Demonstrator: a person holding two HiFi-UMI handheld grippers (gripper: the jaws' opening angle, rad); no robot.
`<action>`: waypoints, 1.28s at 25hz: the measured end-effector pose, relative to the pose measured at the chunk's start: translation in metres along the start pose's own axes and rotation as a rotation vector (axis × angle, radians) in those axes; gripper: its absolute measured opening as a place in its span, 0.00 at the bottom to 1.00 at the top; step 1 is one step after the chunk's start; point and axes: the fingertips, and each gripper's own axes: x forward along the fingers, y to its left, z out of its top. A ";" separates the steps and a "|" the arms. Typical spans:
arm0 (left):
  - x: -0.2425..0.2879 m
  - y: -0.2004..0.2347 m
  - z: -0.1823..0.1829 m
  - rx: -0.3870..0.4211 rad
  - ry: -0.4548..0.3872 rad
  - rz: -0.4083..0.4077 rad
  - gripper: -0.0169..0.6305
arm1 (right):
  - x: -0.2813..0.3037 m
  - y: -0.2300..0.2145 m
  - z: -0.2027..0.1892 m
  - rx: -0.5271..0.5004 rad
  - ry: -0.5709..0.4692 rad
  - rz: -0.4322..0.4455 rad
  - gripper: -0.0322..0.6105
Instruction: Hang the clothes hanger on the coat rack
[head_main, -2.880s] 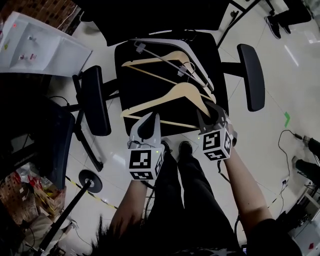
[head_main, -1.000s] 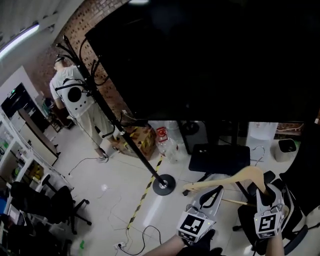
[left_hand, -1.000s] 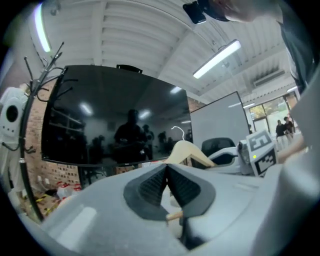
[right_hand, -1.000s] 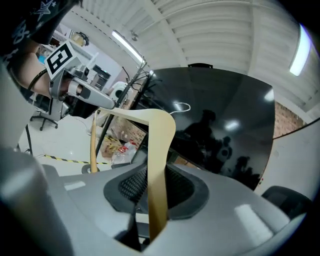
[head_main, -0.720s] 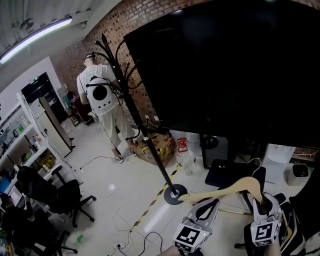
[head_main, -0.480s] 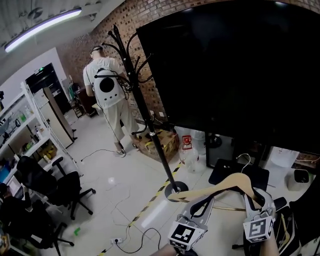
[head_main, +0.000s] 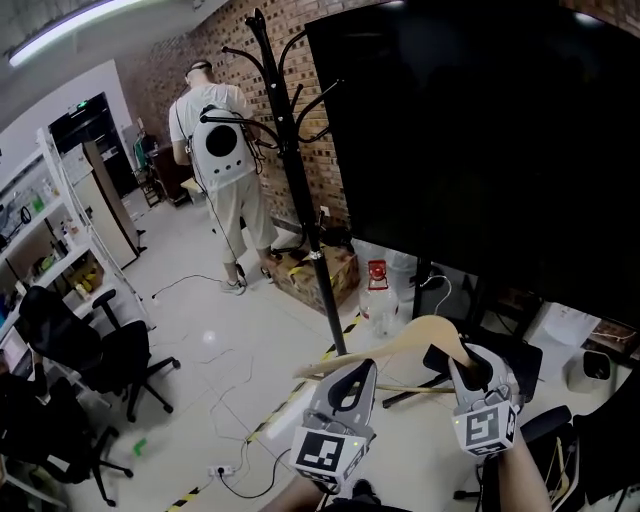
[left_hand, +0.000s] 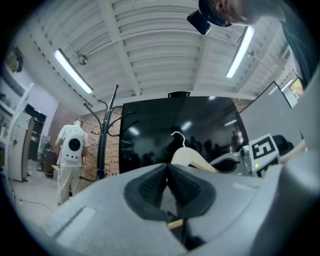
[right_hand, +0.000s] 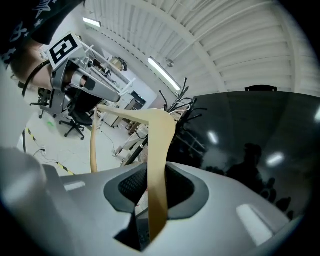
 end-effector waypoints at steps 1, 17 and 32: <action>0.000 0.016 0.004 0.007 -0.004 0.022 0.03 | 0.013 0.002 0.008 -0.005 -0.017 0.004 0.20; 0.051 0.183 0.066 0.080 -0.119 0.164 0.03 | 0.197 -0.008 0.133 -0.121 -0.165 0.018 0.20; 0.141 0.272 0.083 0.177 -0.144 0.272 0.03 | 0.357 -0.049 0.188 -0.127 -0.237 0.129 0.20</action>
